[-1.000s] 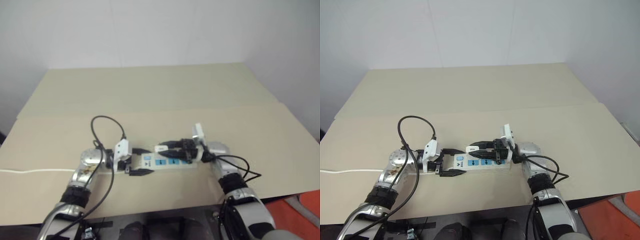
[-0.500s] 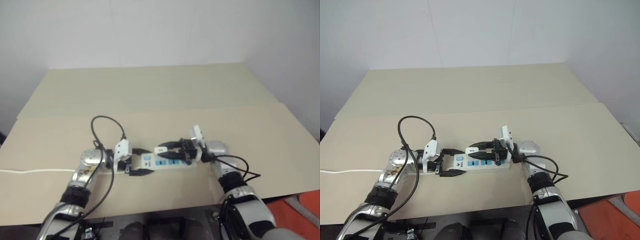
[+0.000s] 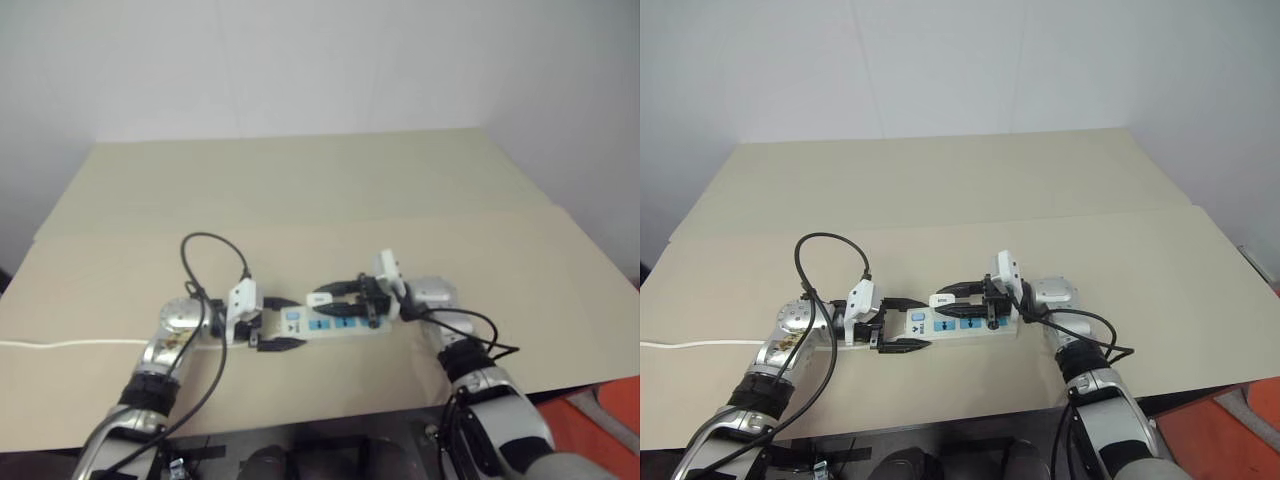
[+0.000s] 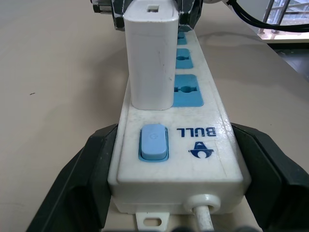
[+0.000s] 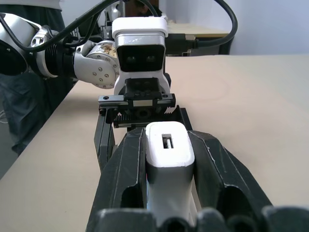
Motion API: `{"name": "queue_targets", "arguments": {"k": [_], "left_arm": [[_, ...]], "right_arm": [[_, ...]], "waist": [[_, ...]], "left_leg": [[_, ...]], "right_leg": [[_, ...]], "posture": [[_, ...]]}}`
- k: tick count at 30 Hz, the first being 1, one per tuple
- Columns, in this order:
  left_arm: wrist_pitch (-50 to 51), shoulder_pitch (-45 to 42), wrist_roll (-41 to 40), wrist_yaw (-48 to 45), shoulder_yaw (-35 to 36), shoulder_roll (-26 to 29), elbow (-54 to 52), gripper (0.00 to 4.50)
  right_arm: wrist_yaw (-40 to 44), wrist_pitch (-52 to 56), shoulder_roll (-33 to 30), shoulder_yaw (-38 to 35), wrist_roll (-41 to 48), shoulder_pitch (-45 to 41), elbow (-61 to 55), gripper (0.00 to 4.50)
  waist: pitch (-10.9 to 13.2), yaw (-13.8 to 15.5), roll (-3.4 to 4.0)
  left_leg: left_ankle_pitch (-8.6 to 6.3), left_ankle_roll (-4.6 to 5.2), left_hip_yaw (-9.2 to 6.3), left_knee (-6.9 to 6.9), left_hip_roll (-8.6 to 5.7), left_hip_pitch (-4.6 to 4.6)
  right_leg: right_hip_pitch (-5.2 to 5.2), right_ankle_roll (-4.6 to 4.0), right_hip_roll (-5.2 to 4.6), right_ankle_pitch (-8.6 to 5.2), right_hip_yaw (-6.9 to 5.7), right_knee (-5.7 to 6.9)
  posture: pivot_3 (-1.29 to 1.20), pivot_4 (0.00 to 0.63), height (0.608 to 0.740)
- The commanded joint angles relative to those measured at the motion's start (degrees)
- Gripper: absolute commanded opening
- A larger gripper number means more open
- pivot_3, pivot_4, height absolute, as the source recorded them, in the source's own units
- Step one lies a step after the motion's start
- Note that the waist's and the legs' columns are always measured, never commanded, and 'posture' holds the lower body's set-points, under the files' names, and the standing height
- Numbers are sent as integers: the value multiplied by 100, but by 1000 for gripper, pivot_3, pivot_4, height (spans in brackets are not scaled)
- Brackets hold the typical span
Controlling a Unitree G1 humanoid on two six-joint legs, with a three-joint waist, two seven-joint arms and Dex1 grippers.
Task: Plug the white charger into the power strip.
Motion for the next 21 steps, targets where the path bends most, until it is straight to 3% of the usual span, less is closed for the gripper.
{"name": "queue_targets", "arguments": {"k": [1, 7, 13, 15, 21], "left_arm": [[-52, 43, -13, -75, -69, 24, -84, 3264], [-78, 46, -44, -96, -87, 29, -64, 3264], [-114, -25, -7, -80, -107, -3, 38, 3264], [-102, -39, 5, -53, -104, -1, 40, 3264], [-62, -41, 33, 70, -65, 40, 42, 3264]], "right_arm": [[-159, 254, -124, -33, -206, 150, 207, 2472], [167, 290, -190, -198, 24, 209, -242, 4480], [507, 242, -402, -194, 126, 359, -791, 4480], [367, -220, -469, -267, 24, 487, -1007, 4480], [88, 523, -1556, -645, 129, 771, -2044, 4480]], "waist": [[0, 17, -1], [0, 29, 0], [2, 32, 2], [3, 39, 3], [9, 54, 6]], "left_leg": [[0, 0, -1, 0, 0, -4], [0, -1, -1, -6, -2, -26], [0, 0, -3, -7, -2, -30], [0, 0, -4, -7, -2, -34], [0, 1, -5, -5, -3, -41]], "right_leg": [[-3, -1, 0, -1, -2, 0], [-15, -2, -2, -1, -10, 2], [-16, -2, -1, -1, -12, 0], [-18, -2, -1, -1, -14, 0], [-24, -1, -2, -1, -15, -2]], "posture": [[0, 150, 740], [0, 150, 740], [0, 150, 740], [0, 150, 740], [0, 150, 740]]}}
